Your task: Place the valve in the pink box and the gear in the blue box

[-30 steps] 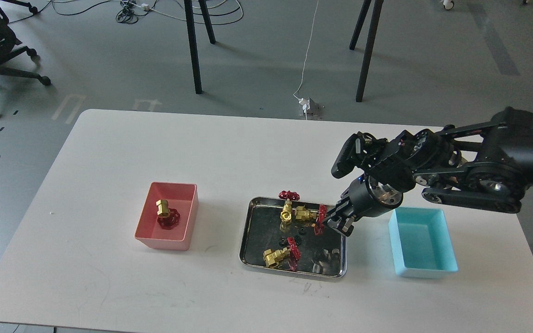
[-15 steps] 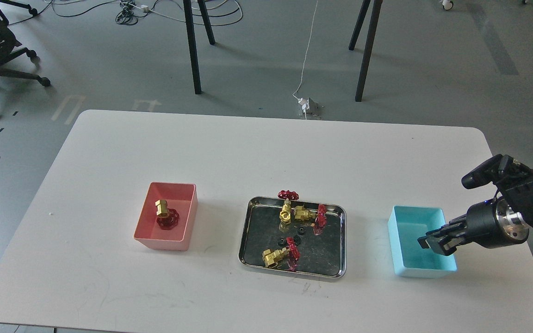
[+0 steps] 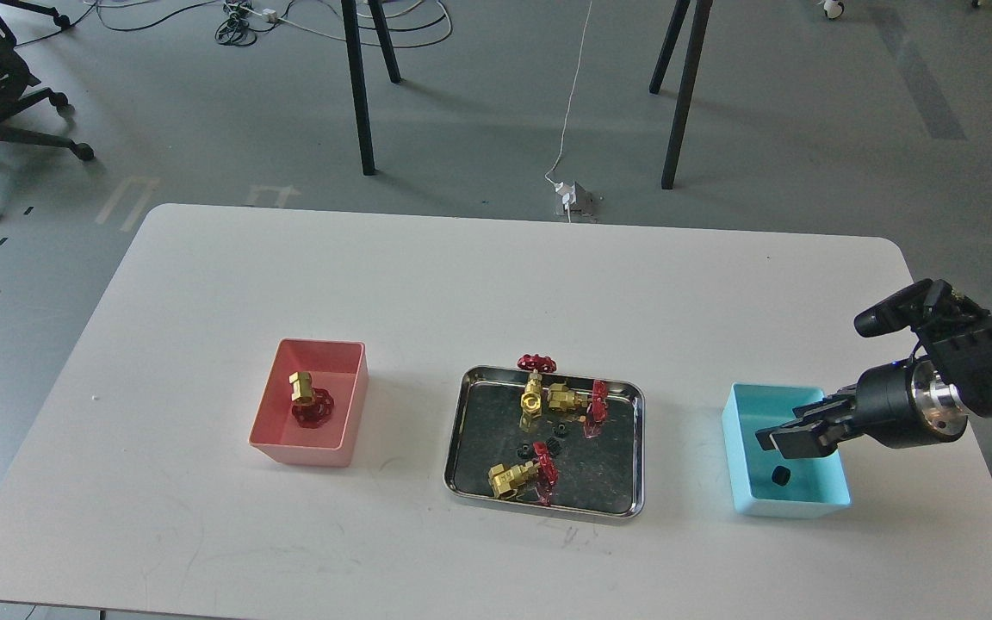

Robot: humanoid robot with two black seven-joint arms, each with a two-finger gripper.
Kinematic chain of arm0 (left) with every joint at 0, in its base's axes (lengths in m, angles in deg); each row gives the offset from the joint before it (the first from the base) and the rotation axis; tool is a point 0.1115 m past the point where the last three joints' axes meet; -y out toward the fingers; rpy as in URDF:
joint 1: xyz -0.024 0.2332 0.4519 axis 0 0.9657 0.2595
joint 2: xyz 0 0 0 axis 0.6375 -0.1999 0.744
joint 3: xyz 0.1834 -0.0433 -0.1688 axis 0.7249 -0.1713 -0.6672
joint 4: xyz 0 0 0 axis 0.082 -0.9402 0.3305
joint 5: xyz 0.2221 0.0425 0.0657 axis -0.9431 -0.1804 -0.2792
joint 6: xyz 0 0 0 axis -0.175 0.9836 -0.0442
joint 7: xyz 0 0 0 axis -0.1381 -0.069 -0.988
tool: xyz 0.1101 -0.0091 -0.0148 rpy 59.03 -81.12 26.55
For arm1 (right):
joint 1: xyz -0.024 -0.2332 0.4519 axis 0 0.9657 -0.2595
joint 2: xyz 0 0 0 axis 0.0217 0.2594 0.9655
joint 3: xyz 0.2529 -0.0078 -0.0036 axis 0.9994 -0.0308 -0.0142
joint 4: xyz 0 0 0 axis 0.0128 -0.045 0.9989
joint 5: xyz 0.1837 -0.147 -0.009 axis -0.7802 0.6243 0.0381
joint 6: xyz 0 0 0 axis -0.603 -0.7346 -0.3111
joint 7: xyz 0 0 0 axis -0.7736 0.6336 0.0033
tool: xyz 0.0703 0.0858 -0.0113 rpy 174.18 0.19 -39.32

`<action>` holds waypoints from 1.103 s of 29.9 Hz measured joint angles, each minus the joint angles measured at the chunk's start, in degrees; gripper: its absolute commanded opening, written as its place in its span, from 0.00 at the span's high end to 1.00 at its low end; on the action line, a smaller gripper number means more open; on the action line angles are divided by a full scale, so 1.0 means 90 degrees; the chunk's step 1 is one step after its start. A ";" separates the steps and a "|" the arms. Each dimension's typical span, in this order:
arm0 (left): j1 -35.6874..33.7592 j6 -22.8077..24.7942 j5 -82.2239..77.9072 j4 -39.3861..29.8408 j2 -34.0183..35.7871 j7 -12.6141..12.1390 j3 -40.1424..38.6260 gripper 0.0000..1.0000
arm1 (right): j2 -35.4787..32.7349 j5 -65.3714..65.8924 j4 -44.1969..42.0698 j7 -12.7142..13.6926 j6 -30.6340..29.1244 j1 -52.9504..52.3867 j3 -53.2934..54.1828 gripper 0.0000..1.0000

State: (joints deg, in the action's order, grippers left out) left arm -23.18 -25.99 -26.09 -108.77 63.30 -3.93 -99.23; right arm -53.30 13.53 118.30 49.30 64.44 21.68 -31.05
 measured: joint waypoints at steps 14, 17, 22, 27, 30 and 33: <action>-0.0003 0.0081 -0.0092 0.0053 -0.0991 -0.0144 0.0388 0.01 | 0.1171 -0.5579 -0.2191 0.0684 0.1507 0.0034 0.4334 0.06; -0.0032 0.0170 -0.0093 0.0139 -0.1491 -0.0157 0.0522 0.01 | 0.1686 -0.6227 -0.2739 0.1068 0.1981 -0.0001 0.4684 0.06; -0.0296 0.0344 -0.0096 0.0717 -0.2552 -0.0252 0.0624 0.01 | 0.2668 -0.6516 -0.4281 0.1473 0.3035 -0.0190 0.4744 0.06; -0.0446 0.0349 -0.0089 0.1369 -0.3223 -0.0406 0.0674 0.01 | 0.3839 -0.6479 -0.6125 0.1848 0.3713 -0.0656 0.4332 0.07; -0.0448 0.0345 -0.0089 0.1530 -0.3306 -0.0408 0.0748 0.01 | 0.4266 -0.6450 -0.7091 0.1852 0.3771 -0.1005 0.3490 0.08; -0.0435 0.0343 -0.0088 0.1574 -0.3279 -0.0397 0.0814 0.01 | 0.4616 -0.6487 -0.7708 0.1556 0.3787 -0.1166 0.2803 0.08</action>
State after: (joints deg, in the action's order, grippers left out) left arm -27.10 -22.90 -26.88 -94.60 33.79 -7.50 -91.90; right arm -11.76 -44.86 48.92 63.30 98.52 11.19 -5.83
